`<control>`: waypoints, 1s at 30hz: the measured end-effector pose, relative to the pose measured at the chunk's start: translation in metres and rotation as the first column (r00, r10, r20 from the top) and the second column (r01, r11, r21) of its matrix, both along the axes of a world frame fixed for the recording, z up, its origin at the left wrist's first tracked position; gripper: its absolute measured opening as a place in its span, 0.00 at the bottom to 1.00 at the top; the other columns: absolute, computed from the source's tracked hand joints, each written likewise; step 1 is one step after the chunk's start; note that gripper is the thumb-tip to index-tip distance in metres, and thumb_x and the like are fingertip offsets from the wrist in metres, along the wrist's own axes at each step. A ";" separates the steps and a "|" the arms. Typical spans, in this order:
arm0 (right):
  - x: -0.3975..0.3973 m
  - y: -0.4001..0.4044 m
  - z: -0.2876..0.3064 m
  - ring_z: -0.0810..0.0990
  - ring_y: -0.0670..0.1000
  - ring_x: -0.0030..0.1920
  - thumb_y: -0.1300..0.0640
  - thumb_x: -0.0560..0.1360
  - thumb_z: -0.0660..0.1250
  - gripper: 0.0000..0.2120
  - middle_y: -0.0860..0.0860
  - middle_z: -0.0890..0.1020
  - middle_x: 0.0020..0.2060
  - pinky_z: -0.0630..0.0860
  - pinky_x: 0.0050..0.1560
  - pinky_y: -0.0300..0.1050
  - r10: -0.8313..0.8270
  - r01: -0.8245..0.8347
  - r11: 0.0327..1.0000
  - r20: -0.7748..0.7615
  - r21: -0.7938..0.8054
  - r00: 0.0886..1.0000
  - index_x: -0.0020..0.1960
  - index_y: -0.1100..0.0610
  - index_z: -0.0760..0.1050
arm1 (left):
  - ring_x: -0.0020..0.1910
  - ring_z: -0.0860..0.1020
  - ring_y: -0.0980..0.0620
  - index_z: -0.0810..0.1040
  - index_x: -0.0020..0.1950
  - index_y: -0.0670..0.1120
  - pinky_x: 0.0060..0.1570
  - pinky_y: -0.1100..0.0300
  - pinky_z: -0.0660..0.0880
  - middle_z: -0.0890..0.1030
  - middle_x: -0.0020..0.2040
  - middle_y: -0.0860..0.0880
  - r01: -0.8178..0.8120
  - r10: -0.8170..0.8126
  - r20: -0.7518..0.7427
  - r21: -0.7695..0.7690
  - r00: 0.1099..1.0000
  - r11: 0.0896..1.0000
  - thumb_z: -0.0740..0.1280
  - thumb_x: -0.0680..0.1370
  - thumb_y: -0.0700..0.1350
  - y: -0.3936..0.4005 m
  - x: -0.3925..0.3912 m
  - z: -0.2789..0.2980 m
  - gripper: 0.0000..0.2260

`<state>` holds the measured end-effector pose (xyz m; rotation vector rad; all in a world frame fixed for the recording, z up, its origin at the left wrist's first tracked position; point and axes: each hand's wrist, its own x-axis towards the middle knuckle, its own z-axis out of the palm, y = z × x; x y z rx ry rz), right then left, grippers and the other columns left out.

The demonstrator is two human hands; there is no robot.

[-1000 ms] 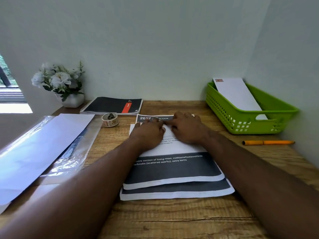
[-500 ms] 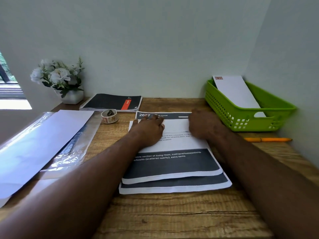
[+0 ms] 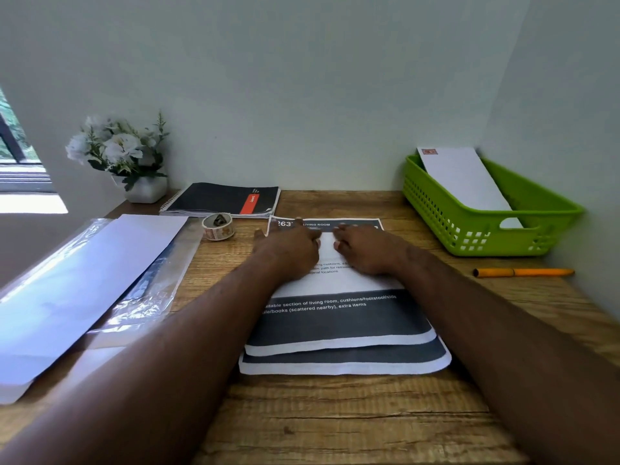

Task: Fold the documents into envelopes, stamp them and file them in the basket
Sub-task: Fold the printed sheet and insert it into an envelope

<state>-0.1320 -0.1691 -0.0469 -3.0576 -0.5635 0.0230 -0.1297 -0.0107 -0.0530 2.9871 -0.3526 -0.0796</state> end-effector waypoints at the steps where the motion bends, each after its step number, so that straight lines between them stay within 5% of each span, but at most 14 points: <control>1: -0.001 0.000 0.002 0.68 0.58 0.69 0.55 0.83 0.50 0.19 0.59 0.67 0.72 0.63 0.68 0.47 0.000 0.000 1.000 -0.006 -0.006 1.000 0.70 0.63 0.67 | 0.77 0.52 0.36 0.63 0.75 0.58 0.71 0.33 0.50 0.58 0.78 0.48 -0.032 0.032 0.007 0.018 0.999 0.999 0.50 0.82 0.53 0.002 0.000 0.002 0.20; 6: -0.006 -0.001 0.005 0.64 0.57 0.73 0.55 0.84 0.49 0.21 0.58 0.63 0.74 0.59 0.70 0.46 -0.009 0.010 1.000 -0.034 0.023 0.999 0.73 0.62 0.62 | 0.64 0.73 0.40 0.73 0.65 0.47 0.63 0.44 0.70 0.76 0.66 0.43 -0.187 0.184 0.040 0.064 0.982 0.980 0.56 0.77 0.50 0.026 0.001 0.013 0.18; 9: -0.006 -0.002 0.006 0.65 0.57 0.72 0.56 0.83 0.49 0.20 0.58 0.64 0.74 0.60 0.69 0.45 -0.004 0.005 0.999 -0.025 0.045 1.000 0.72 0.63 0.64 | 0.65 0.72 0.41 0.74 0.65 0.47 0.62 0.47 0.68 0.76 0.65 0.43 -0.220 0.190 0.157 0.206 0.969 0.953 0.58 0.78 0.46 0.029 -0.006 0.020 0.16; 12: -0.006 -0.001 0.004 0.66 0.57 0.71 0.56 0.83 0.50 0.20 0.58 0.66 0.73 0.62 0.68 0.45 -0.016 0.019 0.996 -0.043 0.090 0.999 0.71 0.63 0.66 | 0.60 0.75 0.43 0.77 0.59 0.45 0.61 0.48 0.67 0.79 0.60 0.44 -0.166 0.118 0.266 0.164 0.957 0.972 0.58 0.79 0.44 0.023 -0.005 0.020 0.12; 16: -0.002 -0.006 -0.003 0.76 0.56 0.56 0.52 0.81 0.55 0.13 0.56 0.79 0.56 0.69 0.51 0.45 -0.043 0.033 0.980 0.049 0.195 0.998 0.54 0.59 0.75 | 0.63 0.72 0.44 0.77 0.59 0.49 0.62 0.50 0.65 0.76 0.63 0.46 0.026 -0.025 0.162 -0.005 0.986 1.000 0.61 0.80 0.54 0.023 0.007 0.015 0.13; 19: 0.002 -0.011 -0.007 0.78 0.56 0.51 0.50 0.79 0.59 0.10 0.50 0.79 0.43 0.67 0.44 0.45 -0.035 0.001 0.969 0.131 0.249 0.991 0.45 0.54 0.73 | 0.65 0.70 0.45 0.75 0.64 0.52 0.63 0.51 0.63 0.74 0.64 0.48 0.002 0.008 0.124 -0.087 0.992 0.996 0.66 0.77 0.59 0.031 0.015 0.012 0.19; 21: 0.005 -0.014 -0.008 0.76 0.56 0.59 0.47 0.78 0.61 0.11 0.50 0.80 0.53 0.70 0.53 0.47 -0.037 0.005 0.971 0.129 0.239 0.991 0.56 0.51 0.75 | 0.62 0.72 0.46 0.77 0.60 0.53 0.62 0.53 0.65 0.76 0.59 0.49 0.010 0.013 0.133 -0.167 0.991 0.986 0.70 0.74 0.58 0.034 0.021 0.012 0.17; 23: 0.007 -0.019 -0.007 0.70 0.53 0.68 0.44 0.76 0.63 0.23 0.48 0.74 0.67 0.64 0.67 0.55 -0.096 0.065 0.966 0.116 0.249 0.989 0.70 0.47 0.68 | 0.58 0.74 0.48 0.80 0.53 0.55 0.59 0.52 0.66 0.76 0.51 0.52 0.050 0.015 0.243 -0.257 0.970 0.965 0.73 0.72 0.54 0.035 0.022 0.014 0.11; 26: 0.011 -0.025 0.003 0.70 0.52 0.67 0.45 0.73 0.68 0.27 0.49 0.74 0.66 0.61 0.68 0.59 -0.130 0.027 0.943 0.292 0.333 0.947 0.71 0.45 0.68 | 0.53 0.73 0.50 0.80 0.50 0.50 0.50 0.56 0.60 0.76 0.48 0.51 0.149 0.035 0.463 -0.354 0.886 0.923 0.72 0.74 0.46 0.030 0.014 0.022 0.06; 30: 0.005 -0.019 0.017 0.78 0.53 0.53 0.56 0.73 0.68 0.10 0.49 0.80 0.50 0.63 0.55 0.52 -0.107 -0.096 0.953 0.619 0.286 0.778 0.53 0.49 0.81 | 0.53 0.75 0.49 0.78 0.48 0.52 0.54 0.50 0.59 0.79 0.49 0.52 0.146 0.053 0.618 -0.266 0.784 0.953 0.69 0.75 0.45 0.025 0.005 0.026 0.04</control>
